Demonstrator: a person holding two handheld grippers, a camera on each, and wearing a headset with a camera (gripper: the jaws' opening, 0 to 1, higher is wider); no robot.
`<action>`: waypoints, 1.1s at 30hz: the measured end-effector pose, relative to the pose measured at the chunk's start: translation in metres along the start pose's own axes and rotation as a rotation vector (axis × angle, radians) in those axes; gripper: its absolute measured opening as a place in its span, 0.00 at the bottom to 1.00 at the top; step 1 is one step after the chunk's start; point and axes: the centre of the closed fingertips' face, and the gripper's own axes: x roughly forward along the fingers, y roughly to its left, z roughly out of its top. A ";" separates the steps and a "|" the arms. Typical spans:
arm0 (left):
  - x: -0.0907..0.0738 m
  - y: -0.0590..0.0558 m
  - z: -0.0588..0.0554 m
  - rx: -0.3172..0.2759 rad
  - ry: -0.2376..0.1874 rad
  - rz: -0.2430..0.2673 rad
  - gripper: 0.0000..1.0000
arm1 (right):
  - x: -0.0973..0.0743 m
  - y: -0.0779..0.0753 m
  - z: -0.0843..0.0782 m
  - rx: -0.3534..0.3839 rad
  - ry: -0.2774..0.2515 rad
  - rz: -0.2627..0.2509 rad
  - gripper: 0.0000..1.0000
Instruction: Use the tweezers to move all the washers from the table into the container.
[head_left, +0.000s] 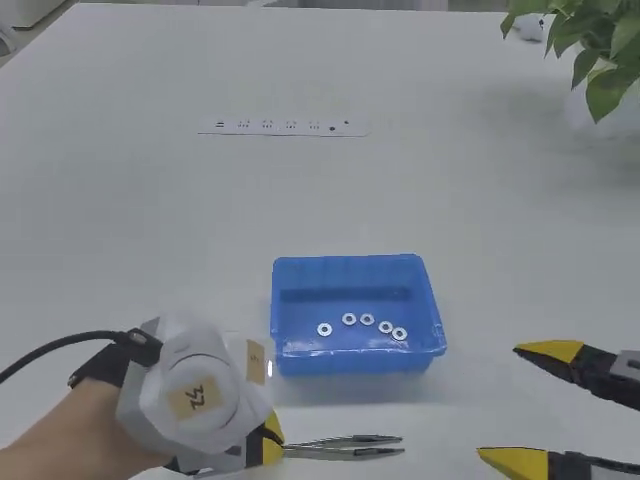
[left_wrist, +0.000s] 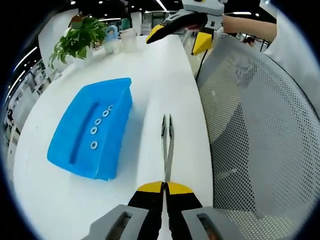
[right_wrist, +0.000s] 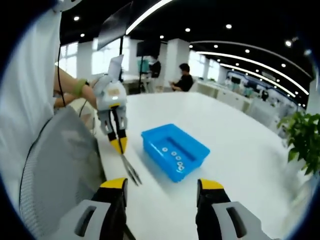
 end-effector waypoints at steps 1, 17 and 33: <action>0.001 0.001 -0.001 0.004 0.001 0.009 0.00 | -0.005 -0.002 0.003 0.015 -0.022 -0.021 0.55; -0.085 0.018 0.027 -0.531 -0.478 0.419 0.55 | -0.020 -0.034 0.022 0.126 -0.273 -0.227 0.94; -0.179 0.040 0.032 -0.705 -0.975 0.824 0.99 | -0.017 -0.044 0.026 0.158 -0.295 -0.307 0.99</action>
